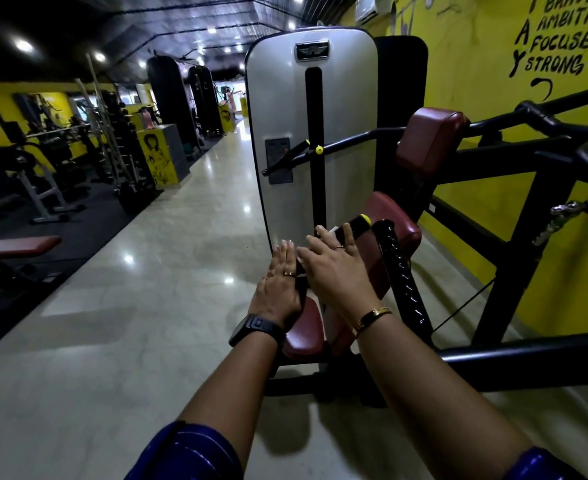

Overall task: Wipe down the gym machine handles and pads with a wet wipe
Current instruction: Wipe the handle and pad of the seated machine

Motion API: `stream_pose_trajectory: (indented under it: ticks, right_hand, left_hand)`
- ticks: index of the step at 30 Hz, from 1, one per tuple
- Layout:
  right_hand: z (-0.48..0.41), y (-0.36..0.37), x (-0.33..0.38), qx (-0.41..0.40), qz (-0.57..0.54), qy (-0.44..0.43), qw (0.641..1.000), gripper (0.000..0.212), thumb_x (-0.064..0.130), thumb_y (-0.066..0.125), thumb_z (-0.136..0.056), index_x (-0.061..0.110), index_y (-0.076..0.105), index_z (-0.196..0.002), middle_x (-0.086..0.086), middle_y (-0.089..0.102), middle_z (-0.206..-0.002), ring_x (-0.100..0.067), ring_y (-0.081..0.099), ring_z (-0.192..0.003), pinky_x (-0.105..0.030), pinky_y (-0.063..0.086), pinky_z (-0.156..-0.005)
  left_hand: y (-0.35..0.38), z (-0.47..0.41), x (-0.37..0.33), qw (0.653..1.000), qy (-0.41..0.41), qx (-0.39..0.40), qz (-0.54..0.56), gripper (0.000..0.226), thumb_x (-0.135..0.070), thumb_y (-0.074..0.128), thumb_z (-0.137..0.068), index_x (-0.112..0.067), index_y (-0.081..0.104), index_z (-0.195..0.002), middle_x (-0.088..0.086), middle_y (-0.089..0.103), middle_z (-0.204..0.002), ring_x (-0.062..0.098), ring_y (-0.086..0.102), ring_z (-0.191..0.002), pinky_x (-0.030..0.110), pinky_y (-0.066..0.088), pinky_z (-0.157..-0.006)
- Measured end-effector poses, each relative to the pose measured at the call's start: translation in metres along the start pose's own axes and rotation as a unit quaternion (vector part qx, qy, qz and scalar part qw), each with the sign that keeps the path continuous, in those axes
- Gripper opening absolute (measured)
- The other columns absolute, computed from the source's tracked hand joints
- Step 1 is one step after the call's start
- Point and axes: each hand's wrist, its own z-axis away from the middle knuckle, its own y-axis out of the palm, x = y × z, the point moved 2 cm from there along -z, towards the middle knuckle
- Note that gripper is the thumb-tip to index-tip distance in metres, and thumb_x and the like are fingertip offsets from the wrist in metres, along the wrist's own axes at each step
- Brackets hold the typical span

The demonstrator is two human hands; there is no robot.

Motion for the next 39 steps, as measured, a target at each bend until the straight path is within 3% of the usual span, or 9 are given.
stream_pose_trajectory:
  ticks: [7,12,15,19,26,29,32,36,39]
  right_hand:
    - [-0.011,-0.009,-0.026,-0.099,-0.016,0.133,0.986,0.024,0.026,0.05,-0.084,0.016,0.07,-0.093,-0.004,0.068,-0.113,-0.026,0.053,-0.126,-0.047,0.011,-0.111]
    - [-0.012,0.005,-0.004,-0.022,-0.004,0.02,1.0,0.028,0.029,0.046,-0.089,0.017,0.068,-0.101,-0.002,0.068,-0.108,-0.025,0.048,-0.131,-0.045,0.001,-0.112]
    - [-0.004,0.011,0.008,-0.029,0.008,-0.037,0.999,0.021,0.026,0.062,-0.087,0.021,0.07,-0.105,0.001,0.069,-0.108,-0.021,0.054,-0.125,-0.044,-0.001,-0.114]
    - [-0.004,0.01,-0.007,-0.061,0.046,0.066,0.995,0.033,0.026,0.057,-0.08,0.019,0.073,-0.108,-0.001,0.068,-0.12,-0.021,0.058,-0.121,-0.045,-0.001,-0.114]
    - [-0.013,-0.003,-0.037,-0.075,-0.088,0.214,0.97,0.045,0.029,0.036,-0.095,0.012,0.059,-0.129,-0.011,0.052,-0.139,-0.032,0.045,-0.131,-0.051,0.03,-0.11]
    - [-0.019,-0.01,-0.043,-0.086,-0.265,0.277,0.919,0.046,0.024,0.039,-0.102,0.008,0.038,-0.145,-0.018,0.038,-0.144,-0.03,0.042,-0.128,-0.027,0.033,-0.102]
    - [-0.02,-0.013,-0.044,-0.098,-0.416,0.372,0.824,0.051,0.021,0.039,-0.103,0.008,0.026,-0.15,-0.019,0.035,-0.145,-0.028,0.042,-0.128,-0.013,0.027,-0.085]
    - [-0.022,-0.006,-0.038,-0.109,-0.568,0.44,0.687,0.043,0.027,0.04,-0.101,0.012,0.04,-0.141,-0.013,0.05,-0.133,-0.024,0.051,-0.116,-0.026,0.039,-0.095]
    - [-0.021,0.0,-0.034,-0.114,-0.642,0.463,0.601,0.048,0.045,0.042,-0.083,0.012,0.058,-0.115,-0.013,0.062,-0.108,-0.029,0.06,-0.099,-0.045,0.049,-0.094]
  left_hand:
    - [0.0,0.002,-0.002,1.0,-0.004,-0.012,-0.01,0.072,-0.045,0.019,-0.09,-0.019,-0.02,-0.144,0.0,-0.011,-0.163,0.005,-0.02,-0.142,0.031,0.015,-0.119]
    - [-0.001,0.0,-0.001,1.0,-0.001,0.001,-0.011,0.071,-0.029,0.031,-0.098,-0.013,-0.011,-0.153,0.002,-0.011,-0.163,0.003,-0.021,-0.139,0.032,0.016,-0.121]
    - [-0.004,0.0,-0.002,1.0,-0.007,0.018,-0.006,0.071,-0.018,0.037,-0.099,-0.011,-0.008,-0.154,0.001,-0.013,-0.163,0.001,-0.022,-0.138,0.032,0.014,-0.121]
    - [-0.001,0.001,-0.002,1.0,0.0,-0.005,-0.008,0.072,-0.03,0.035,-0.1,-0.015,-0.014,-0.151,0.002,-0.01,-0.163,0.006,-0.021,-0.141,0.035,0.018,-0.121]
    - [0.001,0.006,-0.007,0.998,-0.003,-0.014,-0.069,0.091,-0.027,0.049,-0.093,-0.02,-0.027,-0.143,-0.001,-0.023,-0.159,0.012,-0.027,-0.142,0.031,0.007,-0.122]
    - [0.0,0.006,-0.008,0.998,-0.003,-0.011,-0.06,0.089,-0.027,0.049,-0.094,-0.021,-0.025,-0.142,0.0,-0.02,-0.161,0.011,-0.028,-0.141,0.03,0.006,-0.121]
    - [0.0,0.006,-0.007,0.998,-0.002,-0.011,-0.058,0.087,-0.027,0.048,-0.093,-0.02,-0.02,-0.146,0.002,-0.016,-0.162,0.012,-0.025,-0.143,0.031,0.006,-0.122]
    - [0.001,0.007,-0.009,0.998,-0.01,-0.013,-0.061,0.082,-0.033,0.035,-0.088,-0.019,-0.019,-0.148,0.002,-0.015,-0.162,0.012,-0.026,-0.142,0.031,0.006,-0.12]
    - [0.002,0.007,-0.008,0.998,-0.01,-0.012,-0.059,0.084,-0.028,0.044,-0.093,-0.019,-0.017,-0.15,0.002,-0.015,-0.162,0.012,-0.026,-0.142,0.032,0.007,-0.121]
